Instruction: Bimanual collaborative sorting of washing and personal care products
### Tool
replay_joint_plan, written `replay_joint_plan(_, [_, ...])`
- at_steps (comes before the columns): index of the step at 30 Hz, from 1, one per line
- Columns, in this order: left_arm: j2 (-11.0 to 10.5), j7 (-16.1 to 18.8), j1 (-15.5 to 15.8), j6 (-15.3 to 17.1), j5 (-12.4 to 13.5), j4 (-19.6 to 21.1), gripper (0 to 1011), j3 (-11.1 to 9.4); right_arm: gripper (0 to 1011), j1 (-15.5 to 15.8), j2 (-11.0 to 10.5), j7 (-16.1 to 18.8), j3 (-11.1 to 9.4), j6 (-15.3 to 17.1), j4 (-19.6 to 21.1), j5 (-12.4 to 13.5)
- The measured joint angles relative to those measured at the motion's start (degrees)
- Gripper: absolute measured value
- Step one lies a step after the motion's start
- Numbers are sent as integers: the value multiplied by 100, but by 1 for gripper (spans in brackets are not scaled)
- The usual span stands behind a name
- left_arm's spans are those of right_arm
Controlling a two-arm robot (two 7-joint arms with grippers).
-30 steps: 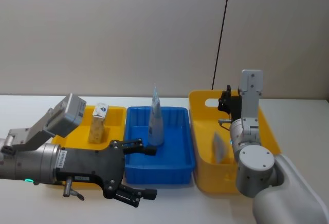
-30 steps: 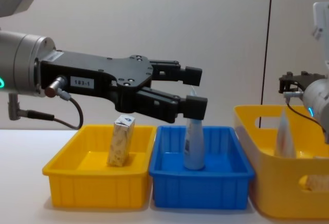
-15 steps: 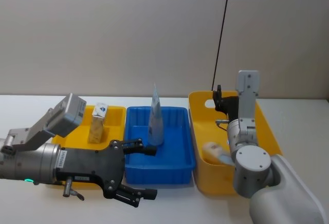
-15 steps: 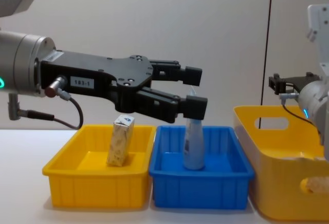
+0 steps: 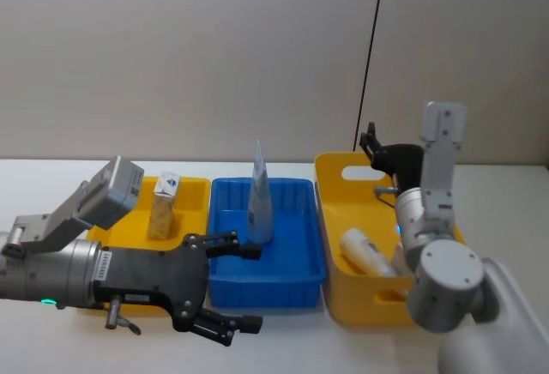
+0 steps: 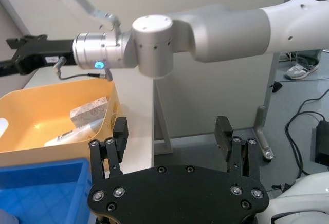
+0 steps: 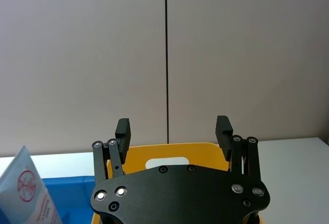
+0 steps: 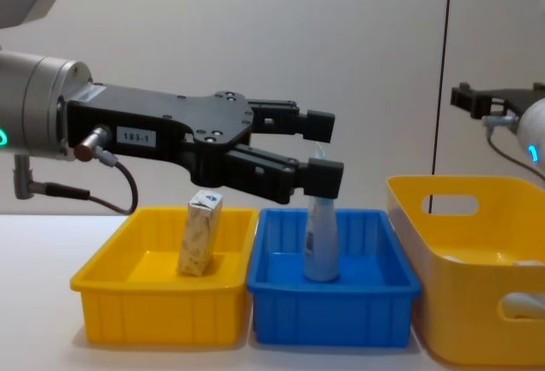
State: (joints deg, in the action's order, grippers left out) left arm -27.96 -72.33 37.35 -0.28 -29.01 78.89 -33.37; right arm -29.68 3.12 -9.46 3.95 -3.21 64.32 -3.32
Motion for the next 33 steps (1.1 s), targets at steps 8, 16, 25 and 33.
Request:
replay_joint_plan(8, [0, 0, 0, 0, 0, 0, 1002, 0, 1000, 676, -155, 490, -69, 356, 1124, 236])
replay_joint_plan(16, [0, 0, 0, 0, 0, 0, 1001, 0, 1000, 1462, -471, 1150, -136, 796, 2262, 570])
replay_joint_plan(25, [0, 0, 0, 0, 0, 0, 1002, 0, 1000, 2169, -917, 1949, -247, 1058, 3097, 997])
replay_joint_plan(33, [0, 0, 0, 0, 0, 0, 1001, 0, 1000, 2603, -1342, 2676, -375, 1097, 3484, 1385])
